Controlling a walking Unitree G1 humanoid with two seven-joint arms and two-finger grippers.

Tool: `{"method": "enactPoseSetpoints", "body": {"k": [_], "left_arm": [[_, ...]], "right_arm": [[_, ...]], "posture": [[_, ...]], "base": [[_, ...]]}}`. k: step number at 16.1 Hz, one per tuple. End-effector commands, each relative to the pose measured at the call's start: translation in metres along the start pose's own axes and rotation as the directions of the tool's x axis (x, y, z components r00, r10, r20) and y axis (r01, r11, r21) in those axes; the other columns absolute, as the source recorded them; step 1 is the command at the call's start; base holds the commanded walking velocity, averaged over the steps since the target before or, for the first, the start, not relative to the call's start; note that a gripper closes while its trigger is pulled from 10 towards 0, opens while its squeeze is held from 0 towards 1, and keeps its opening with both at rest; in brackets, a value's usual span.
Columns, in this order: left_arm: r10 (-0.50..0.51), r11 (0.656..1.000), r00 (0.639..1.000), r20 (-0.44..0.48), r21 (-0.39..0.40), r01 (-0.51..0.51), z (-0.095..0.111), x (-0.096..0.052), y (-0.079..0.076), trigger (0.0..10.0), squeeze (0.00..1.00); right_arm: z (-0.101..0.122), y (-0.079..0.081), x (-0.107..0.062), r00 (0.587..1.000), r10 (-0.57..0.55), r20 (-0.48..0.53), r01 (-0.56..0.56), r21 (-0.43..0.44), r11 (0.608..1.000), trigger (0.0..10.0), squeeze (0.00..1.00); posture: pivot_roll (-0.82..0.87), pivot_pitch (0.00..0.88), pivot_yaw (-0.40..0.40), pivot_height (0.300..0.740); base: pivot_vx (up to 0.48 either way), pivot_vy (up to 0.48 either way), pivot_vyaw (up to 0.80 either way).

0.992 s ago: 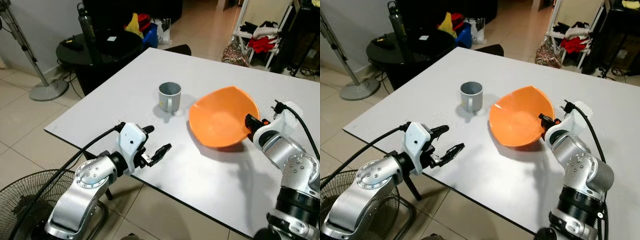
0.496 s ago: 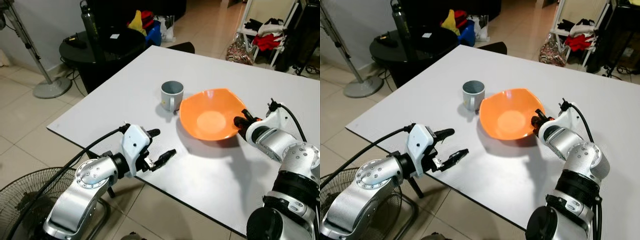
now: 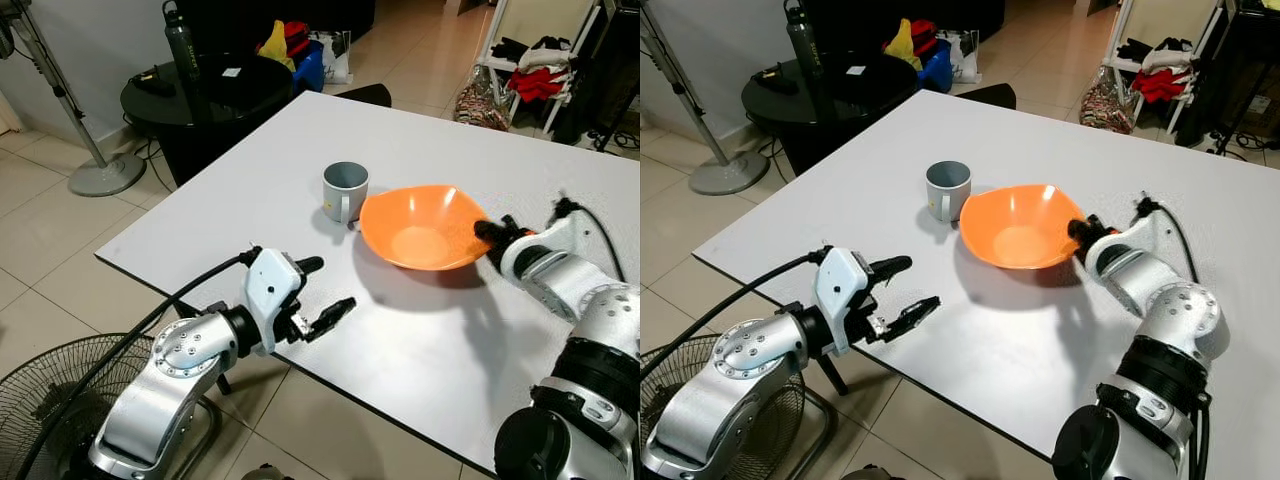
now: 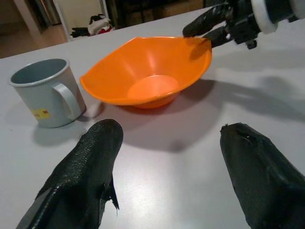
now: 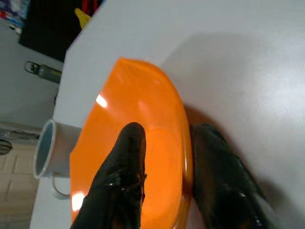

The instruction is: Setting the table

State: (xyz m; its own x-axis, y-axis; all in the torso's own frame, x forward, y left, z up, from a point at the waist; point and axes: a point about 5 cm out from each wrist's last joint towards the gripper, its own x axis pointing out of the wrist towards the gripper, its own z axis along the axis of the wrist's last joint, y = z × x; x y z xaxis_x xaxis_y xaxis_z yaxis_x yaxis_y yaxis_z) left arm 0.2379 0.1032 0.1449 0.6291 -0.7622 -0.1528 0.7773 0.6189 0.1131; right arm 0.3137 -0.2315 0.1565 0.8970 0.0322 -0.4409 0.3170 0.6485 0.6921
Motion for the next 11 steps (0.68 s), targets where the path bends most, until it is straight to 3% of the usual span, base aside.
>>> {"method": "enactPoseSetpoints", "body": {"k": [1,5,6,8,9,10,11], "left_arm": [[0.023,1.0,0.999,0.031,0.007,-0.023,0.006,-0.003,0.003,10.0,0.0],[0.112,0.993,0.993,0.044,-0.044,-0.11,0.004,-0.013,0.002,10.0,0.0],[0.232,0.971,0.971,0.06,-0.073,-0.227,0.004,-0.019,0.007,10.0,0.0],[0.338,0.938,0.939,0.067,-0.107,-0.33,0.005,-0.025,0.013,10.0,0.0],[0.429,0.9,0.901,0.064,-0.117,-0.42,0.004,-0.035,0.018,10.0,0.0],[0.43,0.9,0.901,0.065,-0.11,-0.422,0.004,-0.037,0.017,10.0,0.0],[0.433,0.9,0.898,0.073,-0.089,-0.427,0.006,-0.04,0.014,10.0,0.0]], "right_arm": [[0.006,0.001,-0.008,1.0,0.019,0.024,-0.019,-0.01,1.0,10.0,1.0],[0.016,-0.005,-0.044,0.995,0.018,0.095,0.002,-0.214,0.977,10.0,1.0],[0.017,0.006,-0.061,0.988,0.071,0.139,-0.016,-0.365,0.931,10.0,1.0],[0.014,0.022,-0.074,0.97,0.149,0.192,-0.032,-0.505,0.863,10.0,1.0],[0.0,0.052,-0.089,0.912,0.345,0.224,-0.108,-0.679,0.726,10.0,0.65],[-0.005,0.058,-0.092,0.893,0.388,0.228,-0.118,-0.714,0.69,10.0,0.65],[-0.025,0.065,-0.094,0.875,0.451,0.178,-0.165,-0.764,0.624,10.0,0.0]], "posture": [[0.07,0.0,0.066,0.74],[0.05,0.0,0.085,0.74],[0.05,0.0,0.091,0.74],[0.04,0.0,0.093,0.74],[0.05,0.0,0.086,0.74],[0.05,0.0,0.086,0.74],[0.07,0.0,0.065,0.74]], "base": [[0.0,0.0,0.0],[0.0,0.0,0.0],[0.0,0.0,0.0],[0.0,0.0,0.0],[0.0,0.0,0.0],[0.0,0.0,0.0],[0.0,0.0,0.0]]}}
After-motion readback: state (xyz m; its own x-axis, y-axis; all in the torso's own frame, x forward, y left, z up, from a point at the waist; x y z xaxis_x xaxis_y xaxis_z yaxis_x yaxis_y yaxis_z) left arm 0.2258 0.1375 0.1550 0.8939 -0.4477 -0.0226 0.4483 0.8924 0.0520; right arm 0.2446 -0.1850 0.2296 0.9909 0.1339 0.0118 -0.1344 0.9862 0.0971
